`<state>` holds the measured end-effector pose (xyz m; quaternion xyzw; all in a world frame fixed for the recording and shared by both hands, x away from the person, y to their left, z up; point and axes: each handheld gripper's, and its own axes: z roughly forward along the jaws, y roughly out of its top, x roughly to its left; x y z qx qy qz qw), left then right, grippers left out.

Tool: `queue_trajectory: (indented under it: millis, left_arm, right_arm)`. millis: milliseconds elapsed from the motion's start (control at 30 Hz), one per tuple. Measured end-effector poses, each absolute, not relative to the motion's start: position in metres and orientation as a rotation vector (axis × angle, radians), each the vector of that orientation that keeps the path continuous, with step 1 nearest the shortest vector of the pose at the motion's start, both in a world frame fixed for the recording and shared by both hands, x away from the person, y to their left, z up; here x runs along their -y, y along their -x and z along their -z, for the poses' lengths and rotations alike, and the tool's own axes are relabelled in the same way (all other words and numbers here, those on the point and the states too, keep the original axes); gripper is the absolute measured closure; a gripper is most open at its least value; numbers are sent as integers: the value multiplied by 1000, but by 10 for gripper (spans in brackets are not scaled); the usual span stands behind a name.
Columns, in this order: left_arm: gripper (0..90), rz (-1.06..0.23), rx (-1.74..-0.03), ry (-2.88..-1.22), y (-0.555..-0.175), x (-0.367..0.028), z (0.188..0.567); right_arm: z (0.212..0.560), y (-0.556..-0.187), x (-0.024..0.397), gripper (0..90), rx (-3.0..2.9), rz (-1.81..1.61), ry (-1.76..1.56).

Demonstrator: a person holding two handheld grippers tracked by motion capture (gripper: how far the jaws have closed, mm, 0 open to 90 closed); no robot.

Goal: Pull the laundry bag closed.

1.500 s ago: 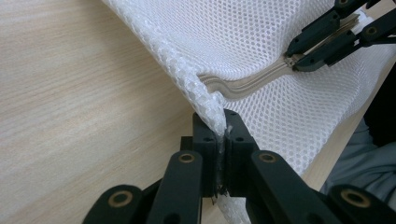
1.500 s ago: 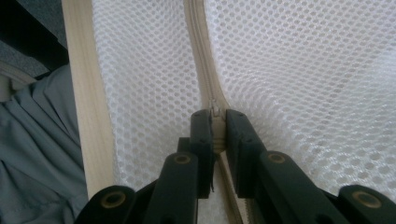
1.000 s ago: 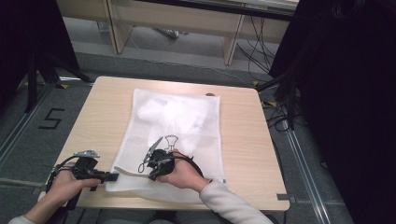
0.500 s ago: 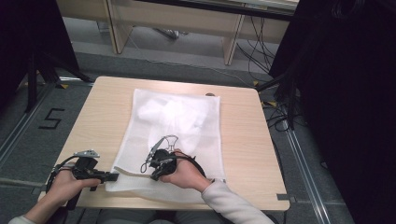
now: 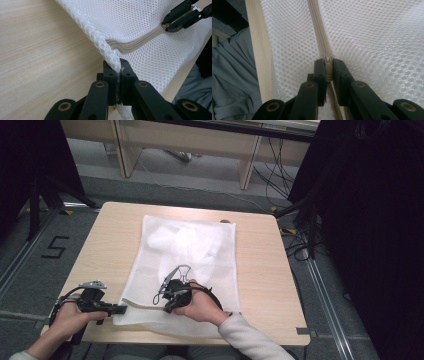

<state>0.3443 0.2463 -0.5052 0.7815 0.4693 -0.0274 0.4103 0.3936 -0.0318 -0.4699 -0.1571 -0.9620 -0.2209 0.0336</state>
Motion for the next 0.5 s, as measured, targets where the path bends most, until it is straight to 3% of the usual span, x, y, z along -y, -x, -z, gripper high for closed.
queue_trajectory:
  millis: [500]
  left_arm:
    - [853, 61, -1187, -1971, -344, -246, 505]
  right_arm:
    - [468, -394, 37, 824, 2964, 669, 484]
